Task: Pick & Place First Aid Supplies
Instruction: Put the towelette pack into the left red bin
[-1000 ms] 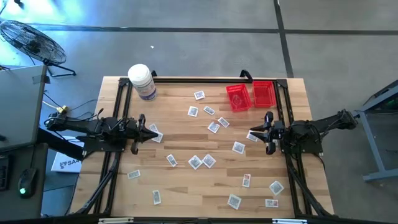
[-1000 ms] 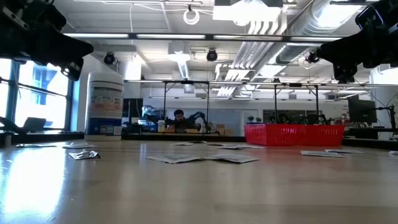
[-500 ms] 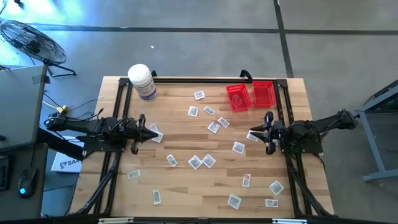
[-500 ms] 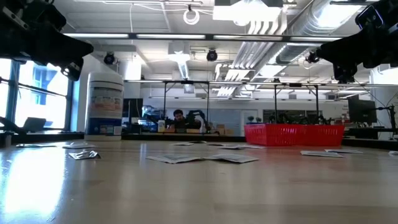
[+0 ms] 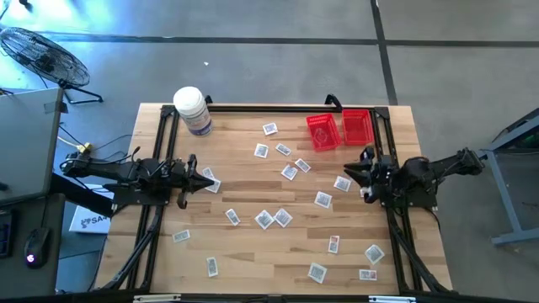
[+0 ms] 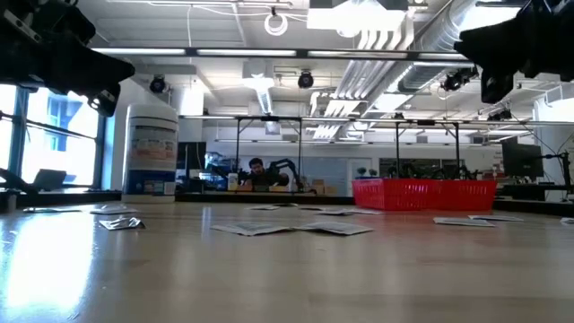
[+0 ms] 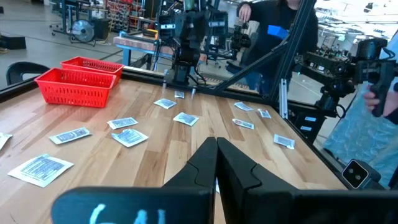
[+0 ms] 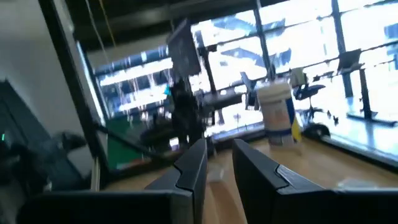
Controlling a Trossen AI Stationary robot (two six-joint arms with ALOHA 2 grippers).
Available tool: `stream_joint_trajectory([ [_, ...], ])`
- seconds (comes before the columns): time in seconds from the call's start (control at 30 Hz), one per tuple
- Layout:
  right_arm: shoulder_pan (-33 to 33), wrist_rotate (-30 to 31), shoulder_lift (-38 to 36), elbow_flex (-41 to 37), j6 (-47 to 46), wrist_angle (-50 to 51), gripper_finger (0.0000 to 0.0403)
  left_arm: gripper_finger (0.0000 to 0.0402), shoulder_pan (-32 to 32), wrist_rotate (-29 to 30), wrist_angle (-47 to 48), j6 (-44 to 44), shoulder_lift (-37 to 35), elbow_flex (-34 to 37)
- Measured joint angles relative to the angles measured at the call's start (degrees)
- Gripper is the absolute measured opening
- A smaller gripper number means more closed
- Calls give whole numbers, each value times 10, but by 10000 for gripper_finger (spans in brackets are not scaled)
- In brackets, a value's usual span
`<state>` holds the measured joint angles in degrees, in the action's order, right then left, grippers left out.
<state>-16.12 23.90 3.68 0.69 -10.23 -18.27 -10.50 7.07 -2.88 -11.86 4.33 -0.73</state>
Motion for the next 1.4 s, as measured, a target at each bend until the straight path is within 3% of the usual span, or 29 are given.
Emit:
stream_joint_trajectory([
  [0.17,0,7,0,0,5,-64,71,1,0,0,0,0,0,0],
  [0.33,0,67,6,-1,20,-67,71,1,0,0,0,0,0,0],
  [0.5,0,46,62,-2,-35,-71,71,1,0,0,0,0,0,0],
  [0.8,0,10,311,-1,-74,-278,71,1,0,0,0,0,0,0],
  [1.0,0,11,484,60,-120,-309,71,1,0,0,0,0,0,0],
  [1.23,0,-10,646,193,-149,-278,71,1,0,0,0,0,0,0],
  [1.4,0,-30,727,322,-189,-95,71,1,0,0,0,0,0,0],
])
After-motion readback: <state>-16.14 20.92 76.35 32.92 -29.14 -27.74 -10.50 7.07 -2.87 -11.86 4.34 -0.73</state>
